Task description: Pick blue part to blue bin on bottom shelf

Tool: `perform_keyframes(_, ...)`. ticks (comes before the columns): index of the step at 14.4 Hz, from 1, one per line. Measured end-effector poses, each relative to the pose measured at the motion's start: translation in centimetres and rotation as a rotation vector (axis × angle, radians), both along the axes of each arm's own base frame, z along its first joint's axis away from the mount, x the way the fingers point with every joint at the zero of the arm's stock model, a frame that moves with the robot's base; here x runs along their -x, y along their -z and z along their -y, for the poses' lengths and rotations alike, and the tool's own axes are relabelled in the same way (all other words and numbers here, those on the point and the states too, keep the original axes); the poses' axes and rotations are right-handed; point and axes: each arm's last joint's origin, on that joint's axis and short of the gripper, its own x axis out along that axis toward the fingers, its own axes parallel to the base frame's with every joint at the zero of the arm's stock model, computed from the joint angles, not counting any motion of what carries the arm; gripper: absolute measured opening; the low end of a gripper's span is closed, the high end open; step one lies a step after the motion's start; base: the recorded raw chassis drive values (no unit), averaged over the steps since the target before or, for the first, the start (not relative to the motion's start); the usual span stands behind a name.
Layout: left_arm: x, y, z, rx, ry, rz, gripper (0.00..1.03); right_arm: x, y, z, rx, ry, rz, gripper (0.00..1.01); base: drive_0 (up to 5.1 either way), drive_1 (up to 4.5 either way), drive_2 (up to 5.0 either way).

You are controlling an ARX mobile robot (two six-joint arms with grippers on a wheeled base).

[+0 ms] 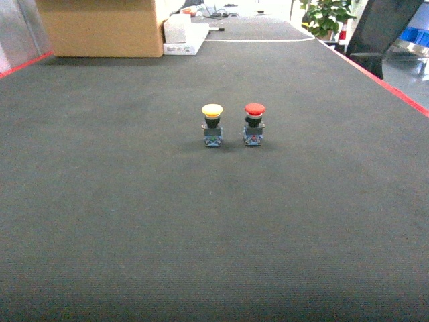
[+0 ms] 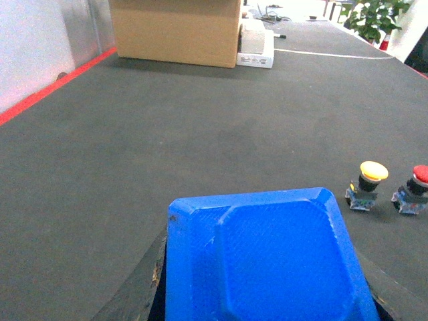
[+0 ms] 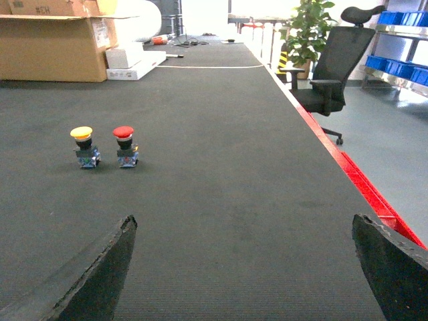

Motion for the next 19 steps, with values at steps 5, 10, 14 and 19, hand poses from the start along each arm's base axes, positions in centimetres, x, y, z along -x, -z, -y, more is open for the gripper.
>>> perform_keyframes(5,2.2,0.4,-0.2,-0.020,-0.005,-0.003,0.45,0.0,0.0,0.0,0.000,0.000,0.000,0.98,0.0,0.00,0.0)
perform_keyframes(10,2.2,0.4,-0.2,-0.020,-0.005,-0.002,0.45,0.0,0.0,0.0,0.000,0.000,0.000,0.98,0.0,0.00,0.0)
perform_keyframes(14,2.2,0.4,-0.2,-0.020,-0.005,-0.002,0.44,0.0,0.0,0.0,0.000,0.000,0.000,0.98,0.0,-0.74,0.7)
perform_keyframes(19,2.2,0.4,-0.2,-0.020,-0.005,-0.004,0.44,0.0,0.0,0.0,0.000,0.000,-0.001,0.98,0.0,-2.90,3.0)
